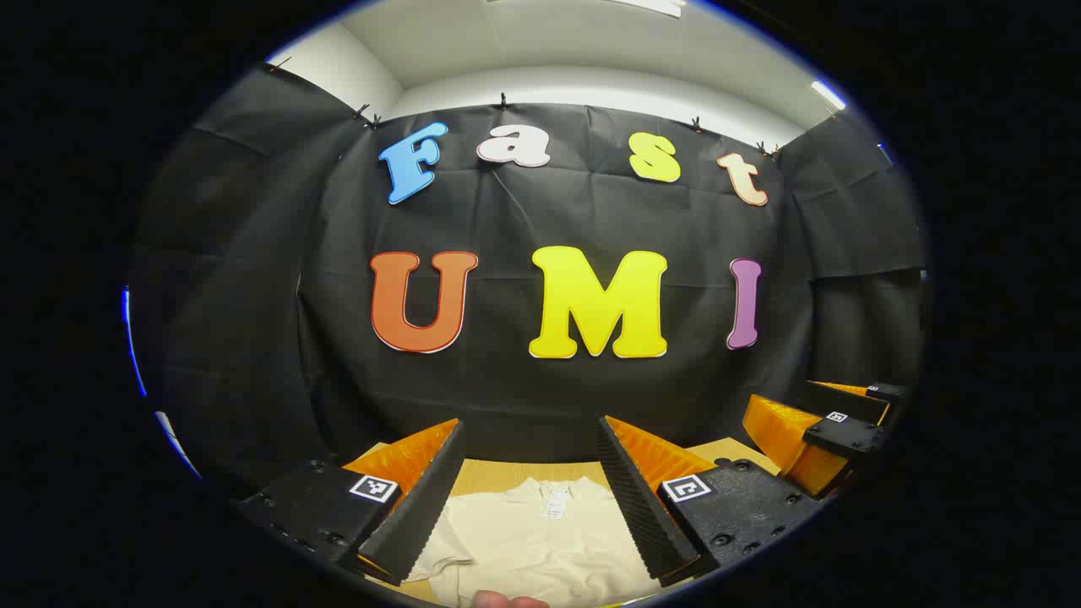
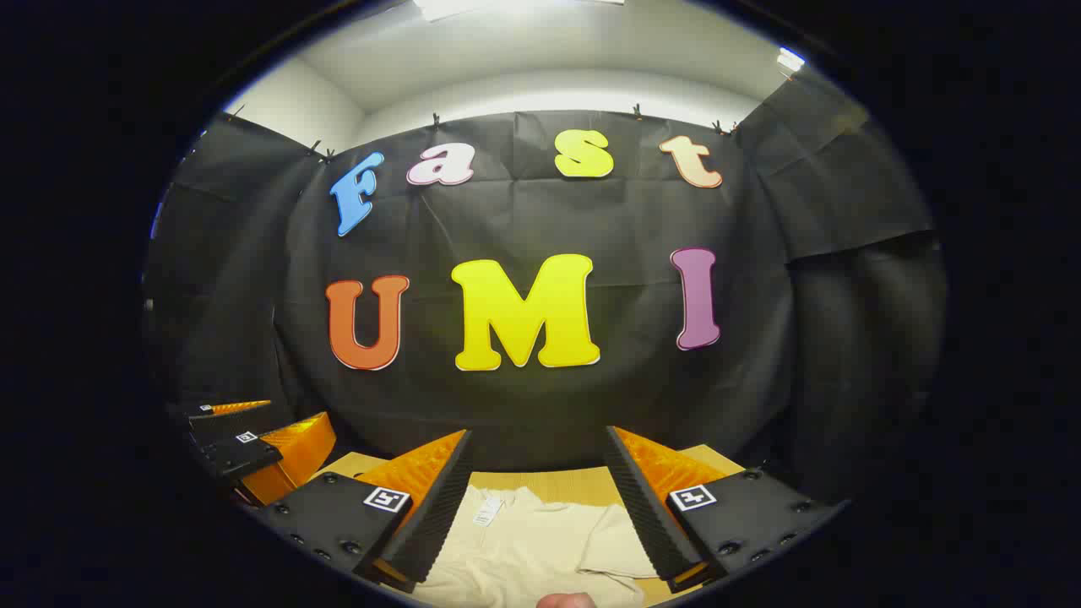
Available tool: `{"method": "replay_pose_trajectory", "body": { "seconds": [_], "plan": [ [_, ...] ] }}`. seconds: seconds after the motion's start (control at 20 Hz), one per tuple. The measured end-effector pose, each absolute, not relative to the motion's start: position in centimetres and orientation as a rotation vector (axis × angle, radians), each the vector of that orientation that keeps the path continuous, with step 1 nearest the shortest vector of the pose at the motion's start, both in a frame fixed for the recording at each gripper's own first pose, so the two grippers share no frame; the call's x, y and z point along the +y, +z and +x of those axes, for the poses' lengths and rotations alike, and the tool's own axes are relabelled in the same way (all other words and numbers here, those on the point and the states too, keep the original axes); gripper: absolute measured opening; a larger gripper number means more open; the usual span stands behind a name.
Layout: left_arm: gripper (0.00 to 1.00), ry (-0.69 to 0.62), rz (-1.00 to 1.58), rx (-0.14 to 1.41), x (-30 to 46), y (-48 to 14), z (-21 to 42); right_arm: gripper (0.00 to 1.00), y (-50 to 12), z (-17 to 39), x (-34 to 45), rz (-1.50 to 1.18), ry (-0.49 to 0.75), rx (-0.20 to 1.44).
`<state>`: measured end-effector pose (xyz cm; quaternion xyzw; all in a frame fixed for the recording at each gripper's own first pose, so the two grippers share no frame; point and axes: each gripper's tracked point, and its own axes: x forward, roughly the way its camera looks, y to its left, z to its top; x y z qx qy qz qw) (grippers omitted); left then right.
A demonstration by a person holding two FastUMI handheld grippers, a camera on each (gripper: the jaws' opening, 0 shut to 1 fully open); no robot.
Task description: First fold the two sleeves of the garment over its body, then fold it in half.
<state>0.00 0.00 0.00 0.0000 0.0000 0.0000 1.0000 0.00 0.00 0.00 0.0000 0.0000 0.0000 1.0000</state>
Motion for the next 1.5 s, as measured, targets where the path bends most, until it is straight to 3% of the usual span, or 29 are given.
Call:
{"method": "replay_pose_trajectory", "body": {
  "seconds": [1.0, 1.5],
  "plan": [
    [0.98, 0.000, 0.017, -0.011, -1.1, 0.8, -1.1, 0.95, 0.5, -1.3, -1.8, 0.012, -0.006, 0.007],
    [0.98, -0.054, 0.047, 0.076, -3.4, -3.3, -1.7, 0.95, -1.6, -0.5, -6.5, -0.013, 0.000, 0.072]
  ]
}}
